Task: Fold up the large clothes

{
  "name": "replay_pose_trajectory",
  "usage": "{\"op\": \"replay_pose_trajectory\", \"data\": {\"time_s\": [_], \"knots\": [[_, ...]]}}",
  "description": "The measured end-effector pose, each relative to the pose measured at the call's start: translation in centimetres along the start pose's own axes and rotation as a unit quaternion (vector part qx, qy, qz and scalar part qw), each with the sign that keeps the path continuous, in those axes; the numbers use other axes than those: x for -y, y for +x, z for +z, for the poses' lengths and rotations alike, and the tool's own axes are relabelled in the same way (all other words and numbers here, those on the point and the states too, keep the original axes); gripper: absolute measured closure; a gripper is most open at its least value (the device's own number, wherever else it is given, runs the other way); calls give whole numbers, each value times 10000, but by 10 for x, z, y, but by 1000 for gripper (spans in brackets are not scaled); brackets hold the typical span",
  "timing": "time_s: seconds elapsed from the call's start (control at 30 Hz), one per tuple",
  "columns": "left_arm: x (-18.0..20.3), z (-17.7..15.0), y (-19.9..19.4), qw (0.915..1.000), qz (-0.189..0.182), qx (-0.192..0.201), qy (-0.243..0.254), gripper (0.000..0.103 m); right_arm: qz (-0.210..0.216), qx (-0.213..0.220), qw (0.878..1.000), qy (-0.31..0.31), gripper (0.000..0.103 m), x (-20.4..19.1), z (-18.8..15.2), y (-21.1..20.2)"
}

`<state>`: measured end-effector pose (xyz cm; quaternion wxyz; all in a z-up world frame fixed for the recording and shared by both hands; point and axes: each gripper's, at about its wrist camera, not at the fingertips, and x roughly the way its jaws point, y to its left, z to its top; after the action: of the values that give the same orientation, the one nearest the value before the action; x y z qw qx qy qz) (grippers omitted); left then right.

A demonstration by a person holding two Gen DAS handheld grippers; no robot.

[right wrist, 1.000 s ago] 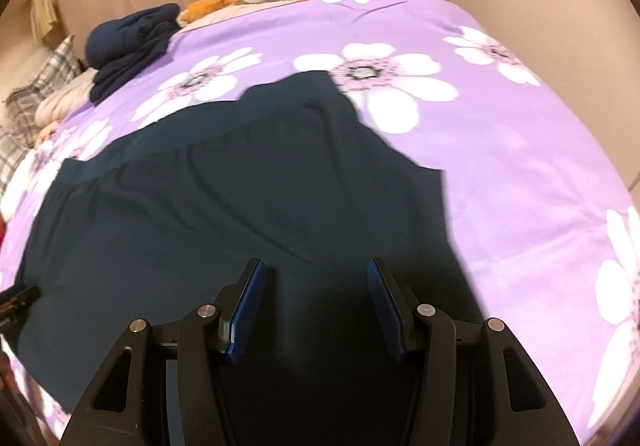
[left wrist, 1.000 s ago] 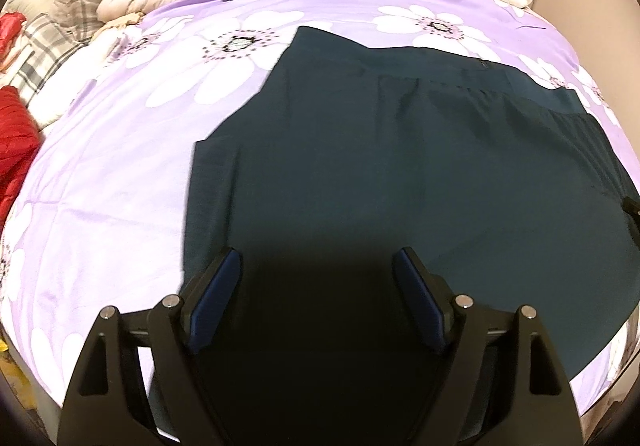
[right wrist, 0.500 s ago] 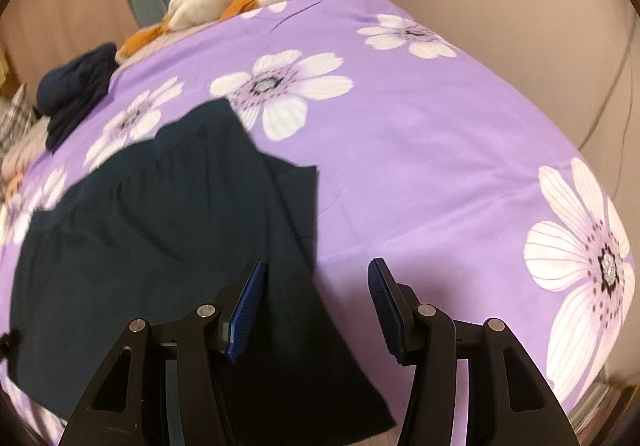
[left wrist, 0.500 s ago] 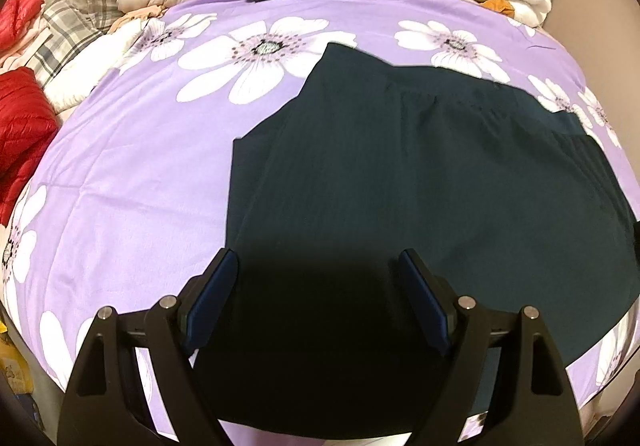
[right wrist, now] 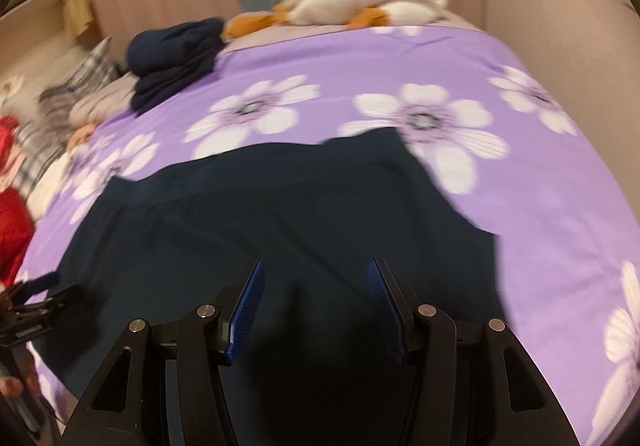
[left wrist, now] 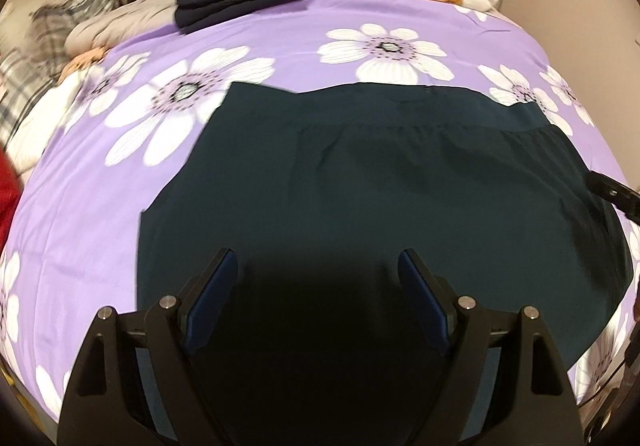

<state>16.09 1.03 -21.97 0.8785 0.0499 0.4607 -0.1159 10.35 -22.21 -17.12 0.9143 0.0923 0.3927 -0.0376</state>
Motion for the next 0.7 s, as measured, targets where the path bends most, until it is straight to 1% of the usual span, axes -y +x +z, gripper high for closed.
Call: {"op": "replay_pose_trajectory", "data": {"time_s": [0.17, 0.27, 0.4, 0.5, 0.63, 0.7], "knots": [[7, 20, 18, 9999, -93, -129, 7, 20, 324, -179, 9990, -269, 50, -31, 14, 26], [11, 32, 31, 9994, -227, -249, -77, 20, 422, -321, 9980, -341, 50, -45, 20, 40], [16, 48, 46, 9992, -240, -298, -150, 20, 509, -476, 9969, -365, 50, -59, 26, 59], [19, 57, 60, 9992, -137, -352, -150, 20, 536, -653, 9957, -385, 50, -67, 27, 72], [19, 59, 76, 9988, 229, -422, 10, 20, 452, -903, 9938, -458, 50, -72, 27, 88], [15, 59, 81, 9985, 229, -491, 18, 20, 424, -977, 9933, -437, 50, -69, 28, 92]]}}
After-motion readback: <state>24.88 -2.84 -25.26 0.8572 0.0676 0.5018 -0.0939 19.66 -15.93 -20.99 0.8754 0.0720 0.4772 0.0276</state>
